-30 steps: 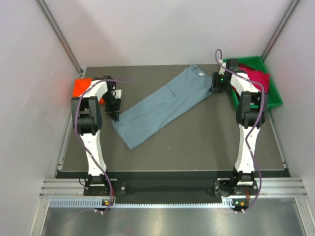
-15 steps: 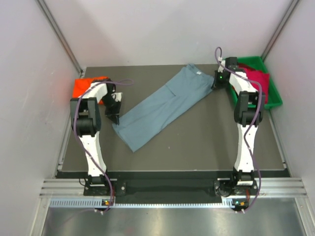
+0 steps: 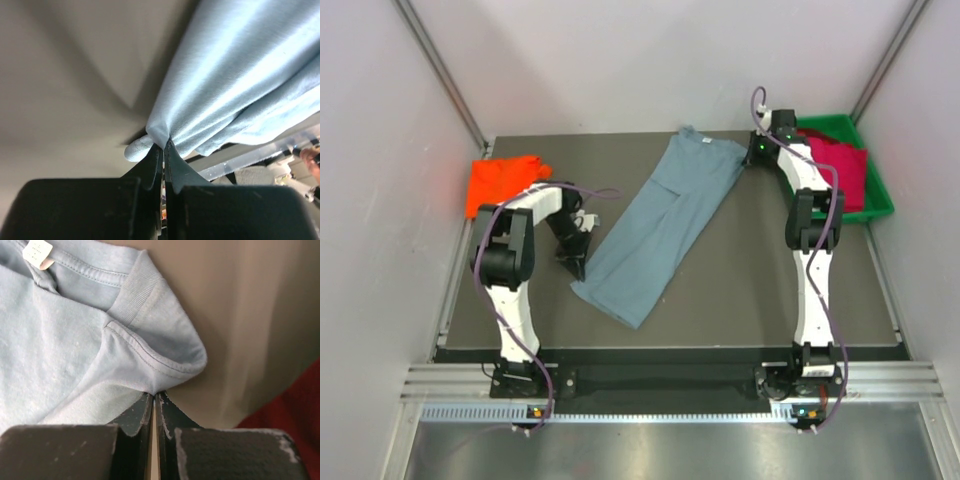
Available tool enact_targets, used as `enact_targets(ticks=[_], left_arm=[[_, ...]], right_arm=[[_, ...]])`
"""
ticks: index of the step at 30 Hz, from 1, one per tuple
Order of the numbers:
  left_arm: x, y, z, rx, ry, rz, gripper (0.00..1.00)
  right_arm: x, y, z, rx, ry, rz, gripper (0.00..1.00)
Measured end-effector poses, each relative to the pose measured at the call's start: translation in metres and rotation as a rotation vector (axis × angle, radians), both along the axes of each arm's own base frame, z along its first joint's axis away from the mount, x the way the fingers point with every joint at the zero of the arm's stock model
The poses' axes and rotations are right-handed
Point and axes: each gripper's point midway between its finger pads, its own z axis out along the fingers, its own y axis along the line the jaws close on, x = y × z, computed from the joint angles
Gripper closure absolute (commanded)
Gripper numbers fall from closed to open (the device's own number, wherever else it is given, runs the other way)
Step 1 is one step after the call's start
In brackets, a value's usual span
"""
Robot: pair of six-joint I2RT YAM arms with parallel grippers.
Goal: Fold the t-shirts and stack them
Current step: Fold the tshirt
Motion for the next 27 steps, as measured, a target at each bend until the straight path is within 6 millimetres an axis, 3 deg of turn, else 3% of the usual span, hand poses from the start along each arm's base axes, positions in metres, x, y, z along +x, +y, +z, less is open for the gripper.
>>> enact_targets(ticks=[9,14,22,27], left_arm=[[-0.019,-0.039,0.003,-0.049,0.022,-0.104,1.0],[-0.032,-0.064,0.005,-0.08,0.034,-0.175,1.0],[-0.059,-0.106,0.011,-0.15,0.066,-0.286,1.0],[-0.074,-0.129,0.016,-0.177,0.069,-0.357,1.0]], right_arm=[[0.025,0.005,0.009,0.032,-0.086,-0.015,1.0],[0.033,0.027,0.023,0.073,-0.136,0.005,1.0],[0.036,0.079,0.037,0.117,-0.187,0.069,1.0],[0.034,0.088,0.034,0.119,-0.184,0.083,1.0]])
